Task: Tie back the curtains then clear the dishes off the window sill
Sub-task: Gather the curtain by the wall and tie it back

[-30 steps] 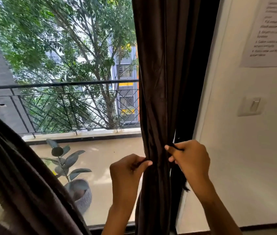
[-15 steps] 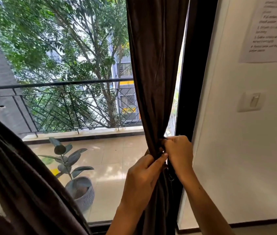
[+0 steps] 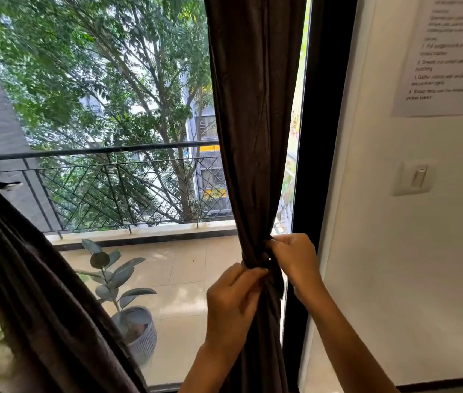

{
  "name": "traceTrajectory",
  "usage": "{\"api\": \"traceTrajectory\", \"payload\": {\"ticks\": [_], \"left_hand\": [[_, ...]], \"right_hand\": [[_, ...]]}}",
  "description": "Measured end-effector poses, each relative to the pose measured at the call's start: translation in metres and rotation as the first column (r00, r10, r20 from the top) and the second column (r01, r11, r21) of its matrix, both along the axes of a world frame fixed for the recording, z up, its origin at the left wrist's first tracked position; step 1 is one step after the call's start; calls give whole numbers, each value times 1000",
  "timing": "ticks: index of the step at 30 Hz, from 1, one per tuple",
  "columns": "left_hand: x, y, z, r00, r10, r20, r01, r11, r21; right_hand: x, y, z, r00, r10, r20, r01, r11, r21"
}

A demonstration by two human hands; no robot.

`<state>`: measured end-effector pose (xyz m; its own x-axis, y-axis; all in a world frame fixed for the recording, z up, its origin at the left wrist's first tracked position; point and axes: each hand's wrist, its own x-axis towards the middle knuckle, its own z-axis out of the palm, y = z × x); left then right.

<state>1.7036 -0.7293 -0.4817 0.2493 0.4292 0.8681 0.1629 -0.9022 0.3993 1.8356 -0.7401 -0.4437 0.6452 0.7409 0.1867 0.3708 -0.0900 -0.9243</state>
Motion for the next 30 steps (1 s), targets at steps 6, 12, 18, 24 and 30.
{"api": "traceTrajectory", "payload": {"ticks": [6, 12, 18, 24, 30], "left_hand": [[-9, 1, 7, 896, 62, 440, 187, 845, -500], [-17, 6, 8, 851, 89, 518, 286, 747, -599], [-23, 3, 10, 902, 43, 430, 241, 776, -583], [-25, 1, 11, 883, 42, 467, 279, 752, -596], [-20, -3, 12, 863, 144, 484, 207, 774, -599]], "right_hand": [[1, -31, 0, 992, 122, 28, -124, 986, 112], [-26, -47, -49, 777, -90, 623, -228, 882, 412], [-42, -25, -49, 678, -242, 694, -214, 838, 502], [-43, -26, -53, 770, -208, 603, -231, 790, 568], [-46, -31, -49, 820, -280, 499, -117, 772, 625]]}}
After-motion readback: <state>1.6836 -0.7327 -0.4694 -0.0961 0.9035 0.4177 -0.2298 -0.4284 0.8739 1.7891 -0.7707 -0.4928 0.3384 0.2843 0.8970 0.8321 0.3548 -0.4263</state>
